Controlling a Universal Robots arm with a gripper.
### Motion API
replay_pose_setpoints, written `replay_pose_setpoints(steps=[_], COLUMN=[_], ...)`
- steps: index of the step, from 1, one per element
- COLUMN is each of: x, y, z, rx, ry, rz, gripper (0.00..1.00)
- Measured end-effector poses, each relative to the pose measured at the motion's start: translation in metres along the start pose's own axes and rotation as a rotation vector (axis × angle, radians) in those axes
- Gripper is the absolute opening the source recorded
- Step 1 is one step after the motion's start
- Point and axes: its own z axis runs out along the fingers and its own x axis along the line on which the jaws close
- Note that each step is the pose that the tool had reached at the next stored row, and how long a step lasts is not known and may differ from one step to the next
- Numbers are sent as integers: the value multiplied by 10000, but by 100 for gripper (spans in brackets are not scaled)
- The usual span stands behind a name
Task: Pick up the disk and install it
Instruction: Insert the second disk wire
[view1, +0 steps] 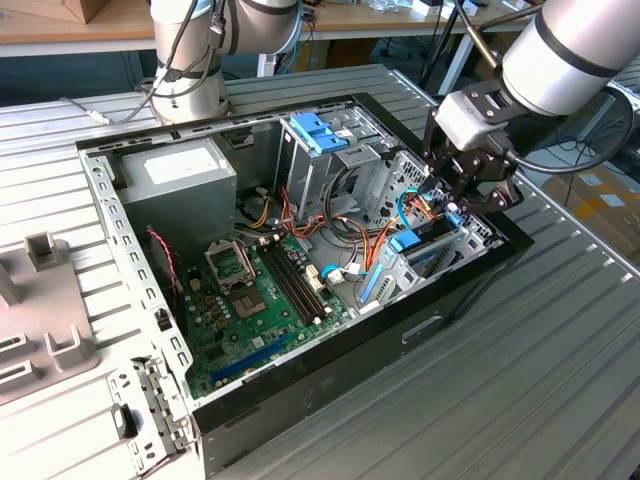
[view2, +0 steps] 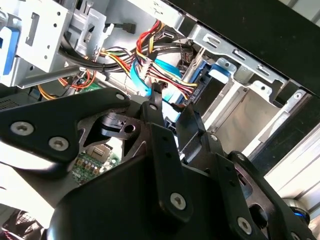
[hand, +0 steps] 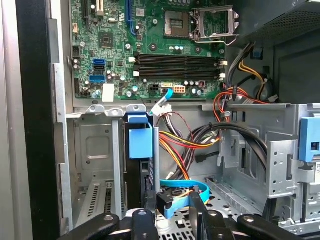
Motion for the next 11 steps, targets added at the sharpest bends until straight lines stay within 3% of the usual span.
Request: replay_pose_setpoints(steps=[9,10,11], x=[22,22,22], y=[1,1,1], z=[22,22,23], rx=[0,0,0], ry=[1,0,0], rz=[-1,-1,-1], gripper=[38,31,31])
